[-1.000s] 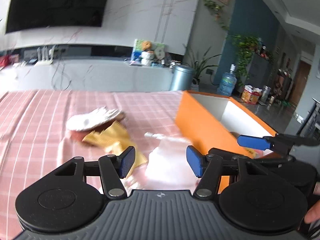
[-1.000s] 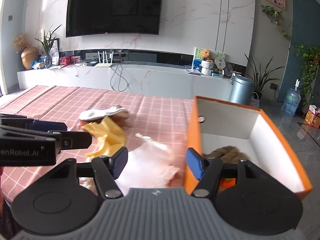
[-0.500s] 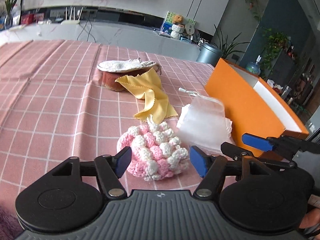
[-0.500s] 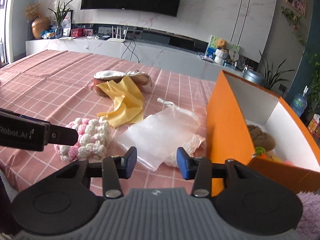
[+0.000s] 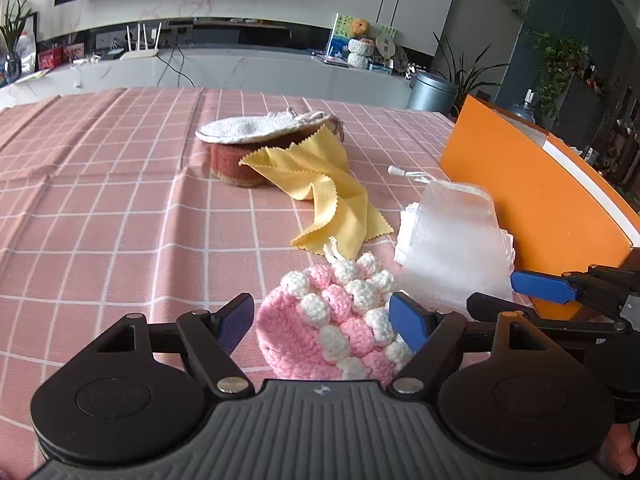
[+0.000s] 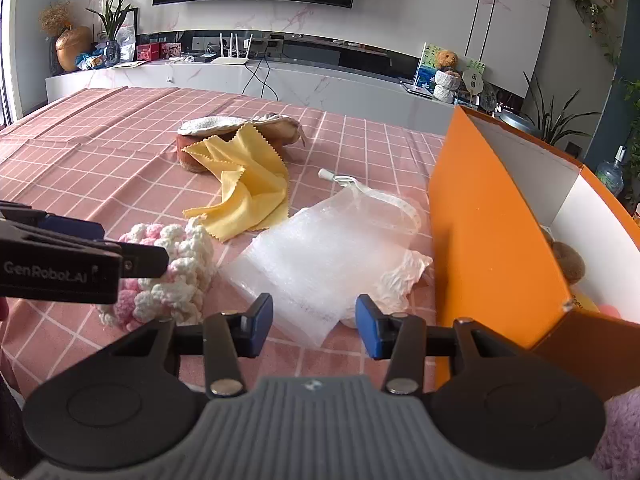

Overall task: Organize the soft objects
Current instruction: 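Grasp the pink crocheted pouch with the left tool while the right tool grasps the plastic bag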

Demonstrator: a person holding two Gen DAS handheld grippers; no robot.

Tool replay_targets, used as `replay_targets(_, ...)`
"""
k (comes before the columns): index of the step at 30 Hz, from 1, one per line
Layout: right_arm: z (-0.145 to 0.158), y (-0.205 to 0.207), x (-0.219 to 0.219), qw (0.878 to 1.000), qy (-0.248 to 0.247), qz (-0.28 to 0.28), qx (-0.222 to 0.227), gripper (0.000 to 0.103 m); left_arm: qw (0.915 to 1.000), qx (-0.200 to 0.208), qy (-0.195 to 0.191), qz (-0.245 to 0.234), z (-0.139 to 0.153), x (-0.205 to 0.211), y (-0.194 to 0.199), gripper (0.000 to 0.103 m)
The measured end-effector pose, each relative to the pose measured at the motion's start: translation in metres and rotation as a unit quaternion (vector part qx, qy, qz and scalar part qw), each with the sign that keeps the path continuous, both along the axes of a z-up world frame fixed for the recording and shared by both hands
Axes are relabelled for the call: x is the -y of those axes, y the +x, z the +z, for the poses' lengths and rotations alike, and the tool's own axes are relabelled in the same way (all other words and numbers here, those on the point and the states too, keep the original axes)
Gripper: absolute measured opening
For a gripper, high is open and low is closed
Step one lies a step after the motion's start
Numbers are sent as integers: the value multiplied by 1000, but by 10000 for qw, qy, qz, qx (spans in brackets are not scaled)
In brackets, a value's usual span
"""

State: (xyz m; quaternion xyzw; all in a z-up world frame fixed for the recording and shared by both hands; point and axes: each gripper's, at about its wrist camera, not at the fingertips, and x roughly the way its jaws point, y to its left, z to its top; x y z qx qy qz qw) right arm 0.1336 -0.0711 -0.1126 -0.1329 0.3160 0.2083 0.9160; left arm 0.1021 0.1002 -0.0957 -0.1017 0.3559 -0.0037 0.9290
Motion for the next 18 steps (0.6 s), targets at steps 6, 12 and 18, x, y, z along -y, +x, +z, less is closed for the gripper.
replay_targets(6, -7, 6, -8, 10000, -52, 52, -9, 47, 9999, -9, -146, -19, -7, 1, 5, 94)
replay_targets(12, -11, 10, -11, 9999, -101, 10, -12, 49, 9996, 165, 20, -214, -4, 11, 3, 71)
replay_targets(18, -12, 11, -11, 9999, -111, -15, 28, 44, 9991, 339, 87, -253, 0, 15, 3, 39)
